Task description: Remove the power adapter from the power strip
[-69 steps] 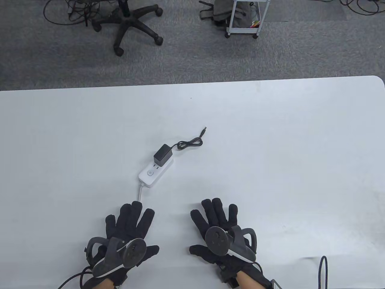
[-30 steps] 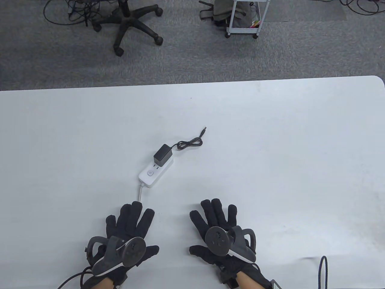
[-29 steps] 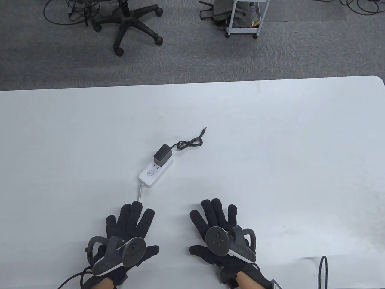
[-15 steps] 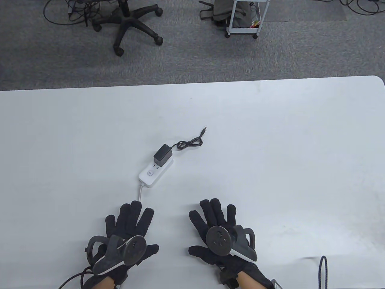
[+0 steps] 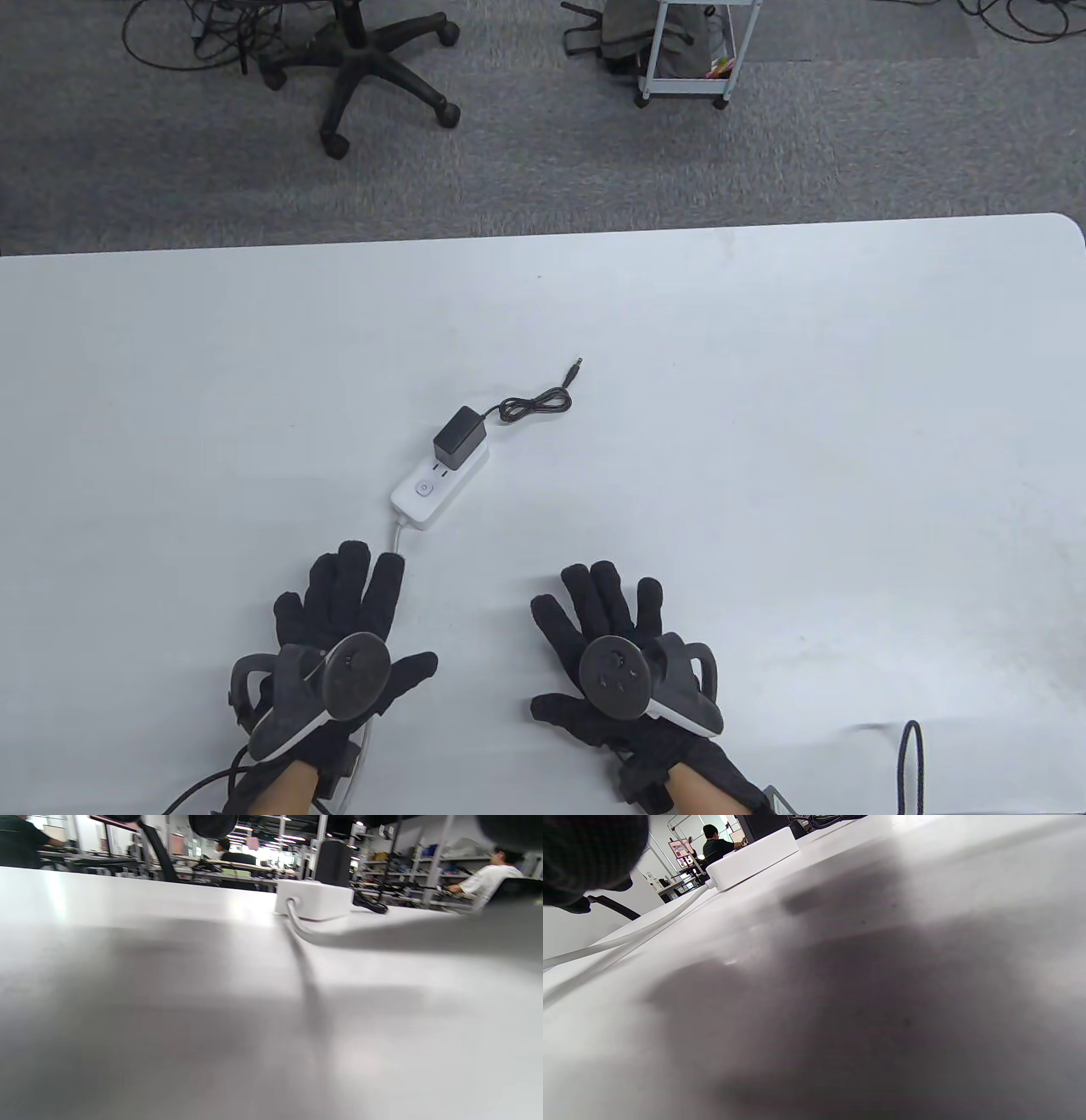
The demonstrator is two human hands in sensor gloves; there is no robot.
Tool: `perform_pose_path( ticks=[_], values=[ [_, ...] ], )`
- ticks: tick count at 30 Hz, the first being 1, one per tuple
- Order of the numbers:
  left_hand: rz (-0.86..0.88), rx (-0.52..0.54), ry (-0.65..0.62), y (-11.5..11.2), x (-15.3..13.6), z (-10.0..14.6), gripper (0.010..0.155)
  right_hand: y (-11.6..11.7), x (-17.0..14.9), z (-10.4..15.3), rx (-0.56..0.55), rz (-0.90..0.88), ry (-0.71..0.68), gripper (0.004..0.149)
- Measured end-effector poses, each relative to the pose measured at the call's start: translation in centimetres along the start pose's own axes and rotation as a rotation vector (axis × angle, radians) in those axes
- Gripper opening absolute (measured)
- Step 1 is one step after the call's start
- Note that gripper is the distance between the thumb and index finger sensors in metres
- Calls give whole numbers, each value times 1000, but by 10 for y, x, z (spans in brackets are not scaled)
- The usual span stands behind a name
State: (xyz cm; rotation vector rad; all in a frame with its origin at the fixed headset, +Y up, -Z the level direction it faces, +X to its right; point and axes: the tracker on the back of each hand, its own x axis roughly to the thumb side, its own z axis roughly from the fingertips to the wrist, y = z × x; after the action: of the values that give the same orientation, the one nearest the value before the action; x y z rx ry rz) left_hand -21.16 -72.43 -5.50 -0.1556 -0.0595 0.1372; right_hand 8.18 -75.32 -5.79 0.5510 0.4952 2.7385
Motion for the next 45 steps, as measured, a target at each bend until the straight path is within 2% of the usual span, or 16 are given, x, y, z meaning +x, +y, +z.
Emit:
perform_pose_path(
  ticks=[6,16,19,25,29,35,40,45],
  values=[
    [121,-37,162,0,0,-37,106,0,-1,-1,17,-10,2,92],
    [63,-89,315,-8,24,-107,101,-2,0,-1,18,-46,-23,92],
    [5,-70,359,-13,29,-120,84,-4,0,-1,20,-65,-24,92],
    [-8,-131,379,-13,32,-132,89,-4,1,-2,29,-92,-46,92],
    [-69,-112,371,-17,41,-128,85,-5,3,-3,46,-110,-70,92],
    [-86,-66,237,-10,38,-106,84,-1,2,-1,42,-90,-54,92],
    [-67,3,96,2,31,-63,84,-3,0,-1,31,-117,-41,92],
    [-126,64,-44,1,24,-15,83,-2,-6,-4,-18,-129,-13,92]
  ],
)
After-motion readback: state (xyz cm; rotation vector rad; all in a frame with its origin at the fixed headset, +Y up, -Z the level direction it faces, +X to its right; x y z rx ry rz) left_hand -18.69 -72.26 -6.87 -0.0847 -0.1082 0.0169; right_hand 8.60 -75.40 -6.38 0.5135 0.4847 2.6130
